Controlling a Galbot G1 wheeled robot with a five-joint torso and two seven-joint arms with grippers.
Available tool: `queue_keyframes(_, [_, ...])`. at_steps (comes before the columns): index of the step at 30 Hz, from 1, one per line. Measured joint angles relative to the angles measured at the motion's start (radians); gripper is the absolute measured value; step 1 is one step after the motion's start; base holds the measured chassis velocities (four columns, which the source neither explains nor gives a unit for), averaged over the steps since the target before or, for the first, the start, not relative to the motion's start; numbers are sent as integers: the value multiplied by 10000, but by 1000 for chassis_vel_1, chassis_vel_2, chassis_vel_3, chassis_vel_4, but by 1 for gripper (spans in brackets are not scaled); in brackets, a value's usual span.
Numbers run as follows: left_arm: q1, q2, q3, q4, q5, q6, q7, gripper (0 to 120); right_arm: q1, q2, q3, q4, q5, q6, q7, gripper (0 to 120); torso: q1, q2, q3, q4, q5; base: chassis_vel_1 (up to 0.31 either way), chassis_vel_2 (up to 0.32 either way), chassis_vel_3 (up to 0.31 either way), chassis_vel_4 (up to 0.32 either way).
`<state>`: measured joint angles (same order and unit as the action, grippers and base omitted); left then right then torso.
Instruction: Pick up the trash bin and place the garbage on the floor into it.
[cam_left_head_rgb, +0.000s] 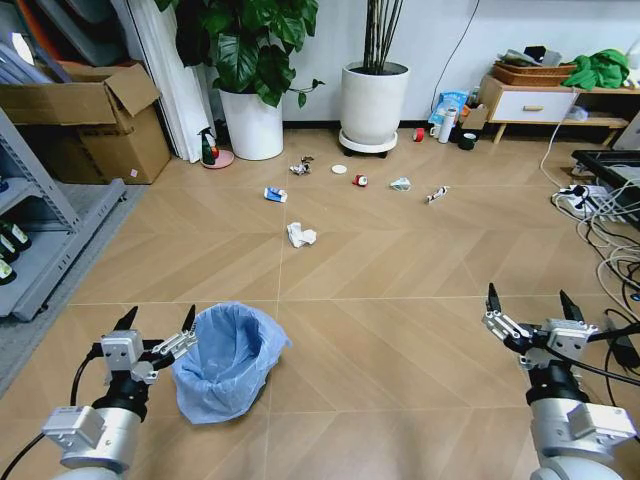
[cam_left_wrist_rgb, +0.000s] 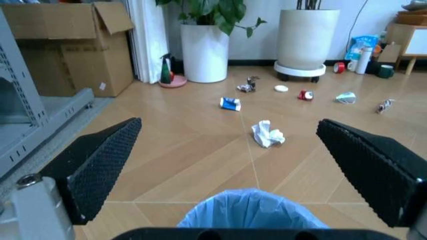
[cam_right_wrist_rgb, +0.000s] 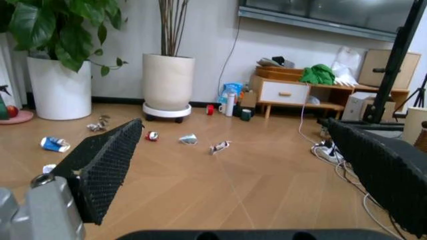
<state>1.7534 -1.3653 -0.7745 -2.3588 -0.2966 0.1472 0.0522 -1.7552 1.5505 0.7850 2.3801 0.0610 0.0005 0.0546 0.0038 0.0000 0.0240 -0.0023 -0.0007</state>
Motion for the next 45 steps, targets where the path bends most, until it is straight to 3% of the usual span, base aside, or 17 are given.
queue_keyframes(14, [-87, 192, 63, 177, 1, 112, -17, 100, 13, 103, 2, -80, -87, 157, -13, 100, 0, 0, 0, 1, 0, 0, 0, 0, 0])
queue_keyframes(23, [-790, 1692, 187, 885, -600, 1455, -478, 100, 36, -7, 0, -121, -88, 142, -14, 100, 0, 0, 0, 0, 1, 0, 0, 0, 0])
queue_keyframes(25, [-1181, 2340, 376, 1448, -1209, 2086, -844, 100, 76, -162, -46, -215, -87, 135, -15, 100, 0, 0, 0, 0, -2, 0, 0, 0, 0])
queue_keyframes(32, [-1842, 3006, 980, 2324, -2133, 3150, -1319, 100, 120, -263, -134, -314, -78, 102, -17, 100, 0, 0, 1, 0, 7, 0, 0, 0, 0])
queue_keyframes(33, [-2266, 3311, 1388, 2781, -2319, 3546, -1484, 100, 104, -255, -151, -354, -79, 100, -18, 100, 0, -1, 1, 0, -20, 0, 0, 0, 0])
queue_keyframes(34, [-2520, 3502, 1638, 3062, -2411, 3717, -1517, 100, 67, -232, -151, -369, -83, 106, -18, 100, 0, 0, 0, 0, 4, 0, 0, 0, 0])
queue_keyframes(36, [-2683, 3612, 1808, 3255, -2474, 3823, -1564, 100, 50, -214, -147, -383, -85, 105, -18, 100, 1, 0, 1, 0, 9, 0, 0, 0, 0])
queue_keyframes(38, [-3352, 3897, 2386, 4085, -2583, 3960, -1739, 100, 14, -137, -116, -404, -105, 120, -12, 100, 1, 0, 1, -3, -10, 0, 0, 0, 0])
queue_keyframes(45, [-4247, 4041, 2775, 5161, -2814, 4003, -1859, 100, -76, 23, -88, -509, -197, 223, -3, 100, 1, 0, 0, 0, 2, 0, 0, 0, 0])
